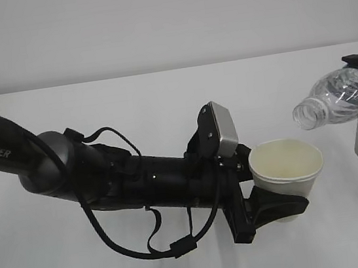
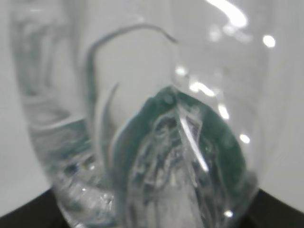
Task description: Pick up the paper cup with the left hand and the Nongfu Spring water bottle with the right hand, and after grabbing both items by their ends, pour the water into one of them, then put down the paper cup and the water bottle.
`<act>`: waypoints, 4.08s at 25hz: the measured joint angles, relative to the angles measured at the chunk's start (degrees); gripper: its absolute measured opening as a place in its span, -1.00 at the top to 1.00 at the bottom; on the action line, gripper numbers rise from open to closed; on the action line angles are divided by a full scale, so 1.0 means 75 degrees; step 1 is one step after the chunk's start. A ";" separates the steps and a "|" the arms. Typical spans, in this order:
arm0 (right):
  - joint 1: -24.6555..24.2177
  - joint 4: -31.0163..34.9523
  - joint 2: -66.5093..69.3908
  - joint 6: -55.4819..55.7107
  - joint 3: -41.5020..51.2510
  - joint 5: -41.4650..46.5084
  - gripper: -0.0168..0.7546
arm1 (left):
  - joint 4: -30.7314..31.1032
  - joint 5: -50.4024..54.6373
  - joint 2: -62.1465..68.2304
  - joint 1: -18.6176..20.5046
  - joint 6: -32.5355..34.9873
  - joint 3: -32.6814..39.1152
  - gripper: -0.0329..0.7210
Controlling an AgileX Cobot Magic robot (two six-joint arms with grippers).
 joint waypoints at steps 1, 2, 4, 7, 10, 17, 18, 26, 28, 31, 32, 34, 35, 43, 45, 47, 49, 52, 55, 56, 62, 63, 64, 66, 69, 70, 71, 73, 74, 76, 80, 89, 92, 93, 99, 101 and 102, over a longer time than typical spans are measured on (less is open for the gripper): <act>0.0000 0.0000 0.0000 0.0000 -0.0005 0.0000 -0.17 | 0.0000 0.0000 0.0000 0.0000 0.0000 0.0000 -0.31; 0.0000 0.0000 0.0004 0.0000 -0.0019 0.0000 -0.17 | 0.0000 0.0000 0.0000 0.0000 0.0000 0.0000 -0.31; 0.0000 0.0000 0.0017 -0.0017 -0.0070 0.0000 -0.17 | 0.0000 0.0000 0.0000 0.0000 0.0000 0.0000 -0.31; 0.0000 0.0000 0.0017 -0.0017 -0.0190 -0.0011 -0.17 | 0.0000 0.0000 0.0000 0.0000 0.0000 0.0000 -0.31; 0.0000 -0.0014 0.0017 -0.0017 -0.0254 -0.0011 -0.17 | 0.0000 0.0000 0.0000 0.0000 0.0000 0.0000 -0.31; 0.0000 -0.0014 0.0017 -0.0110 -0.0254 -0.0011 -0.17 | 0.0000 0.0000 0.0000 0.0000 0.0000 -0.0059 -0.31; 0.0000 -0.0014 0.0017 -0.0158 -0.0254 -0.0011 -0.17 | 0.0000 0.0000 0.0000 0.0000 0.0000 -0.0063 -0.31; 0.0000 -0.0014 0.0017 -0.0362 -0.0364 -0.0011 -0.17 | 0.0000 0.0000 0.0000 0.0000 0.0000 -0.0063 -0.31; 0.0000 -0.0014 0.0017 -0.0362 -0.0364 -0.0011 -0.17 | 0.0000 0.0000 0.0000 0.0000 0.0000 -0.0063 -0.31; 0.0000 -0.0014 0.0017 -0.0380 -0.0364 -0.0011 -0.17 | 0.0000 0.0000 0.0000 0.0000 0.0000 -0.0063 -0.31; 0.0000 -0.0014 0.0017 -0.0380 -0.0364 -0.0011 -0.17 | 0.0000 0.0000 0.0000 0.0000 0.0000 -0.0063 -0.31; 0.0000 -0.0040 0.0017 -0.0380 -0.0364 -0.0011 -0.17 | 0.0000 0.0000 0.0000 0.0000 0.0000 -0.0063 -0.31; 0.0000 -0.0040 0.0017 -0.0380 -0.0364 -0.0011 -0.17 | 0.0000 0.0000 0.0000 0.0000 0.0000 -0.0063 -0.31; 0.0000 -0.0047 0.0017 -0.0498 -0.0364 -0.0011 -0.17 | 0.0000 0.0000 0.0000 0.0000 0.0000 -0.0063 -0.31; 0.0000 -0.0047 0.0017 -0.0500 -0.0364 -0.0011 -0.17 | 0.0000 0.0000 0.0000 0.0000 0.0000 -0.0063 -0.31; 0.0000 -0.0047 0.0017 -0.0500 -0.0364 -0.0011 -0.17 | 0.0000 0.0000 0.0000 0.0000 0.0000 -0.0063 -0.31; 0.0000 -0.0060 0.0017 -0.0513 -0.0364 -0.0011 -0.17 | 0.0000 0.0000 0.0000 0.0000 0.0000 -0.0063 -0.31; 0.0000 -0.0058 0.0017 -0.0513 -0.0364 -0.0011 -0.17 | 0.0000 0.0000 0.0000 0.0000 0.0000 -0.0063 -0.31; 0.0000 -0.0058 0.0017 -0.0513 -0.0364 -0.0011 -0.17 | 0.0000 0.0000 0.0000 0.0000 0.0000 -0.0063 -0.31; 0.0000 -0.0058 0.0017 -0.0513 -0.0364 -0.0011 -0.17 | 0.0000 0.0000 0.0000 0.0000 0.0000 -0.0063 -0.31; 0.0000 -0.0058 0.0017 -0.0513 -0.0368 -0.0011 -0.17 | 0.0000 0.0000 0.0000 0.0000 0.0000 -0.0063 -0.31; 0.0000 -0.0058 0.0017 -0.0513 -0.0368 -0.0011 -0.17 | 0.0000 0.0002 0.0000 0.0000 0.0000 -0.0063 -0.31; 0.0000 -0.0058 0.0017 -0.0513 -0.0368 -0.0011 -0.17 | 0.0000 0.0002 0.0000 0.0000 0.0000 -0.0063 -0.31; 0.0000 -0.0058 0.0017 -0.0513 -0.0368 -0.0011 -0.17 | 0.0000 0.0002 0.0000 0.0000 0.0000 -0.0063 -0.31; 0.0000 -0.0058 0.0017 -0.0513 -0.0368 -0.0011 -0.17 | -0.0017 0.0016 0.0000 0.0000 0.0000 -0.0063 -0.31; 0.0000 -0.0058 0.0017 -0.0513 -0.0368 -0.0011 -0.17 | -0.0017 0.0016 0.0000 0.0000 0.0000 -0.0063 -0.31; 0.0000 -0.0058 0.0017 -0.0513 -0.0381 -0.0011 -0.17 | -0.0021 0.0016 0.0000 0.0000 0.0000 -0.0063 -0.31; 0.0000 -0.0058 0.0017 -0.0516 -0.0381 -0.0011 -0.17 | -0.0034 0.0016 0.0000 0.0000 0.0000 -0.0063 -0.31; 0.0000 -0.0058 0.0017 -0.0516 -0.0381 -0.0011 -0.17 | -0.0034 0.0016 0.0000 0.0000 0.0000 -0.0063 -0.31; 0.0000 -0.0058 0.0017 -0.0516 -0.0381 -0.0011 -0.17 | -0.0034 0.0016 0.0000 0.0000 0.0000 -0.0063 -0.31; 0.0000 -0.0058 0.0017 -0.0530 -0.0381 -0.0011 -0.17 | -0.0034 0.0016 0.0000 0.0000 0.0000 -0.0063 -0.31; 0.0000 -0.0058 0.0017 -0.0564 -0.0381 -0.0018 -0.17 | -0.0034 0.0016 0.0000 0.0000 0.0000 -0.0063 -0.31; 0.0000 -0.0058 0.0017 -0.0584 -0.0381 -0.0018 -0.17 | -0.0034 0.0016 0.0000 0.0000 0.0000 -0.0063 -0.31; 0.0000 -0.0058 0.0017 -0.0584 -0.0381 -0.0018 -0.17 | -0.0034 0.0016 0.0000 0.0000 0.0000 -0.0063 -0.31; 0.0000 -0.0058 0.0017 -0.0660 -0.0381 -0.0029 -0.17 | -0.0034 0.0016 0.0000 0.0000 0.0000 -0.0063 -0.31; 0.0000 -0.0058 0.0017 -0.0665 -0.0381 -0.0029 -0.17 | -0.0034 0.0016 0.0000 0.0000 0.0000 -0.0063 -0.31; 0.0000 -0.0058 0.0017 -0.0679 -0.0381 -0.0029 -0.17 | -0.0034 0.0016 0.0000 0.0000 0.0000 -0.0063 -0.31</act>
